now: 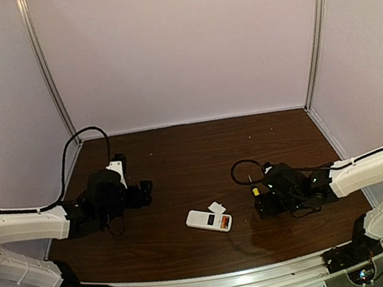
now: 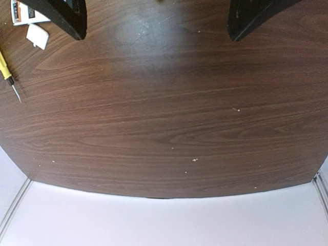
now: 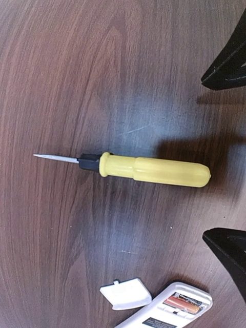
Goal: Unload the batteries from the remote control
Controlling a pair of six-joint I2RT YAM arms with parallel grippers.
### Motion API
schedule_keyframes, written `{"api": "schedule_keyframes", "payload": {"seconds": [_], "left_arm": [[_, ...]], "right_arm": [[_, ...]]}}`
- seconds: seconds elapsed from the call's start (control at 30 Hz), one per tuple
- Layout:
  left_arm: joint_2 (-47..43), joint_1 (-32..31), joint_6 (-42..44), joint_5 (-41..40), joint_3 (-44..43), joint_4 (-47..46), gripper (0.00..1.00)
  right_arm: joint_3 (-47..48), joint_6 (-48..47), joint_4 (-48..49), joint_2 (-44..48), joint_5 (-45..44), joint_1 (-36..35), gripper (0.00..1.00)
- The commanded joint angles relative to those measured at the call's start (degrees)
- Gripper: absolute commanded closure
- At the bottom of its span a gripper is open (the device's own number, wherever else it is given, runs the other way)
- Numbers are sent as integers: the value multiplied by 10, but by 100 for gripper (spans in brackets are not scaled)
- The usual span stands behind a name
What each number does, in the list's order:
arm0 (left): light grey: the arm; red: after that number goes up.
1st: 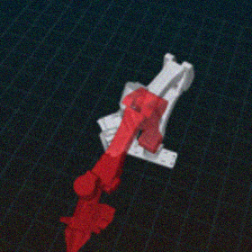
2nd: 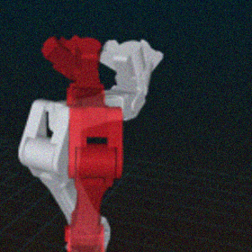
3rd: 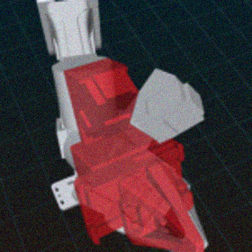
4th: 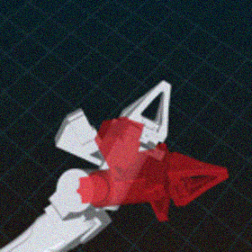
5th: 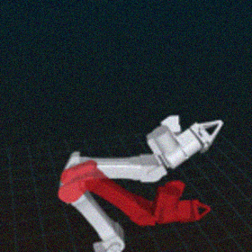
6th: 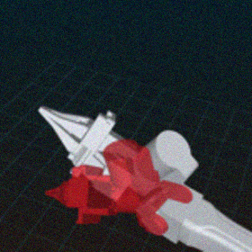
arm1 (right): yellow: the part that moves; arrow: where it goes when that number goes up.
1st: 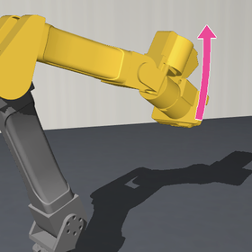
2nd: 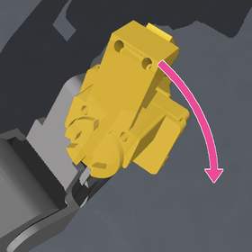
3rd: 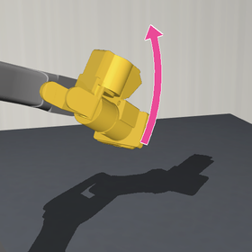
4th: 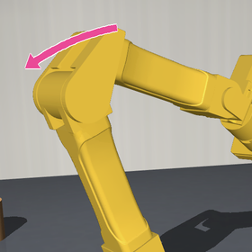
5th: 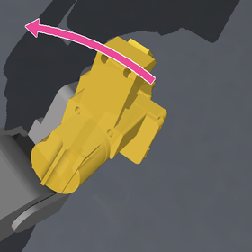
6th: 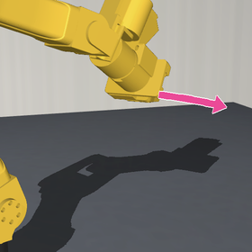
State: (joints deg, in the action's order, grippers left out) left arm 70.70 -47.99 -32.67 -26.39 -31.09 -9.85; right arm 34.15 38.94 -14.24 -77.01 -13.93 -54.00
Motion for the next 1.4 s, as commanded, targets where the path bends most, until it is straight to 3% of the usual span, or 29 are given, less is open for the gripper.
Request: {"api": "schedule_keyframes", "payload": {"seconds": [0.0, 1.13, 1.37], "left_arm": [[-24, 10, 1, -3, 25, -35, 3], [-16, 10, 9, 47, 32, -60, 3], [-16, 10, 9, 52, 33, -64, 3]], "right_arm": [[5, -2, 7, -7, 4, 6, 6], [27, -8, 40, -92, 18, 17, 21], [32, -12, 53, -121, 22, 22, 40]]}}
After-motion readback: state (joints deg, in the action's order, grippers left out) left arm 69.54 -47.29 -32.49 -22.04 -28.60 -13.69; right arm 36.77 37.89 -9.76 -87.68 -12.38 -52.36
